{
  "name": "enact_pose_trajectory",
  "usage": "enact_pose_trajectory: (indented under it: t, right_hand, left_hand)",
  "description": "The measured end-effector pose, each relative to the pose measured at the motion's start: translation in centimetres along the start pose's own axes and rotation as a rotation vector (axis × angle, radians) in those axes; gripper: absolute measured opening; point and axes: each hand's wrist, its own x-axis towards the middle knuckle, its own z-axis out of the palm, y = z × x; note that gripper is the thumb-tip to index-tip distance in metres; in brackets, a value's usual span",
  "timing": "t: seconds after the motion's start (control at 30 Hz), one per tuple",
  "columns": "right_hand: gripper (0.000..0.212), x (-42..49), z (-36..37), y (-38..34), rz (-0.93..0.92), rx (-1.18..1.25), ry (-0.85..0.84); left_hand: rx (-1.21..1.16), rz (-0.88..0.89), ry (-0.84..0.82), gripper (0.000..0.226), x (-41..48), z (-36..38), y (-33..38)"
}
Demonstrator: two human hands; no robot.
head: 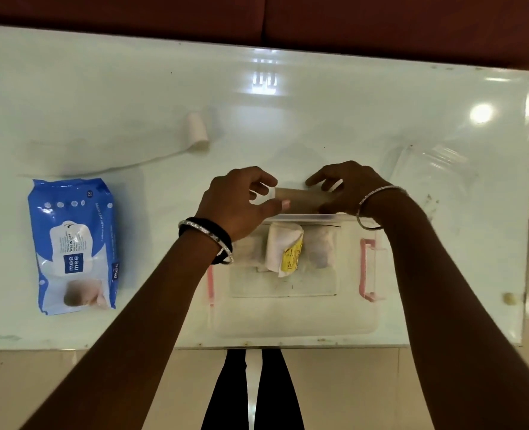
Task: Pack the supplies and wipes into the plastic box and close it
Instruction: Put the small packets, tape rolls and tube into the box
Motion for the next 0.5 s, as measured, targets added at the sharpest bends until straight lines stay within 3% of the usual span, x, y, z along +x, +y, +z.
enact_pose_trajectory:
  t: [0.17,0.3,0.4,0.5]
  right_hand:
    - [0.043,1.3,1.1,-0.7,-0.067,-0.185,0.012]
    - [0.046,1.5,1.1,-0.3,-0.059,-0.157,0.153]
    - [0.045,-0.2,0.3,0.4,-0.086,0.026,0.401]
    - [0.04,-3.9,-0.2,0.5,-0.148,0.429,0.581]
  left_hand:
    - [-0.111,0.069,0.002,0.053,-0.7,-0.1,-1.2]
    - [-0.064,0.108,-0.028,0.062,-1.5,-0.6,-2.3]
    - [-0.038,0.119,-0.004,0.058,-2.0,-1.0,-3.1]
    - [-0.035,0.109,0.042,0.05,-2.4,-1.1,-3.6]
